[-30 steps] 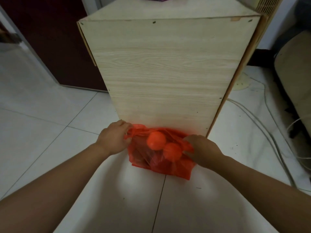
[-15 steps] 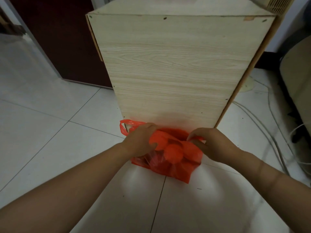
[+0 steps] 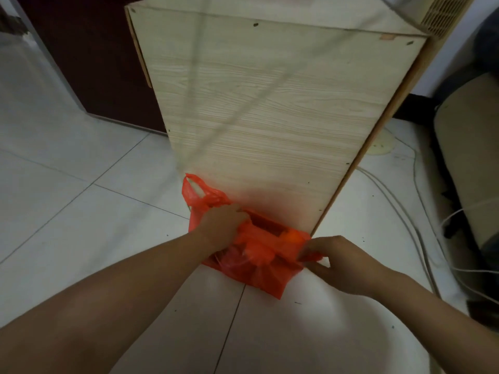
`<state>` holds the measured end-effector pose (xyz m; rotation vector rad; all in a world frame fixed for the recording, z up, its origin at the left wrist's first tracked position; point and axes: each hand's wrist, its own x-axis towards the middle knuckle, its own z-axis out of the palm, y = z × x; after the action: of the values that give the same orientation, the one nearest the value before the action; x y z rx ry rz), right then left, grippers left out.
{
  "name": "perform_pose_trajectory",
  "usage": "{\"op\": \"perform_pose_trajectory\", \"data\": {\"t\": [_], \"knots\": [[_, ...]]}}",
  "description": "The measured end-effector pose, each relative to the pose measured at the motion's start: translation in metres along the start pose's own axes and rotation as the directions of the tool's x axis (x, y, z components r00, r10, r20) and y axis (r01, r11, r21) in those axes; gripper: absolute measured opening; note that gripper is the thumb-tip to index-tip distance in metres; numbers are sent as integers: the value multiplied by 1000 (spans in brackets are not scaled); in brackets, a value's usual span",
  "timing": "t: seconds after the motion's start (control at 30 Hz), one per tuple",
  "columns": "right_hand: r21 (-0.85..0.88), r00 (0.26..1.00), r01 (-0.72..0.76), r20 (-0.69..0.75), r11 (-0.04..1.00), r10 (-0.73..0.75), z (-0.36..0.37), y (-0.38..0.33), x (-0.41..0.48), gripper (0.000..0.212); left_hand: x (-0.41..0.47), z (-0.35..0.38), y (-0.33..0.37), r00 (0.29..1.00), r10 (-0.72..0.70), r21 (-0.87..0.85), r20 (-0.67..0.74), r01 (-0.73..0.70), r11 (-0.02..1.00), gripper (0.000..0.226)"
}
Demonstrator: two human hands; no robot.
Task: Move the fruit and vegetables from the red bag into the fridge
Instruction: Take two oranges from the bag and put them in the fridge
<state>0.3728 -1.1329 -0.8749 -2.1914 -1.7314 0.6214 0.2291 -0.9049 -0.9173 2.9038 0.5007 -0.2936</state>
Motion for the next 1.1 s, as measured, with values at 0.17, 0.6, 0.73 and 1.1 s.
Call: {"op": "perform_pose_trajectory", "data": {"t": [0.17, 0.6, 0.73, 1.1], "knots": [[-8, 999, -35, 40, 999, 35, 2, 7, 2, 21, -14, 2, -2, 999, 34, 66, 8, -34, 997, 33], [50, 983, -113, -142, 992, 119, 33, -18, 64, 48, -57, 28, -13, 977, 156, -77, 148, -145, 986, 37], [-82, 967, -244, -91, 966, 237, 52, 7, 62, 59, -60, 27, -16, 981, 167, -126, 103, -153, 980, 44], [-116, 963, -263, 22, 958, 267, 64, 21, 47, 64, -32, 11, -19, 997, 51, -58, -56, -54, 997, 53]]}}
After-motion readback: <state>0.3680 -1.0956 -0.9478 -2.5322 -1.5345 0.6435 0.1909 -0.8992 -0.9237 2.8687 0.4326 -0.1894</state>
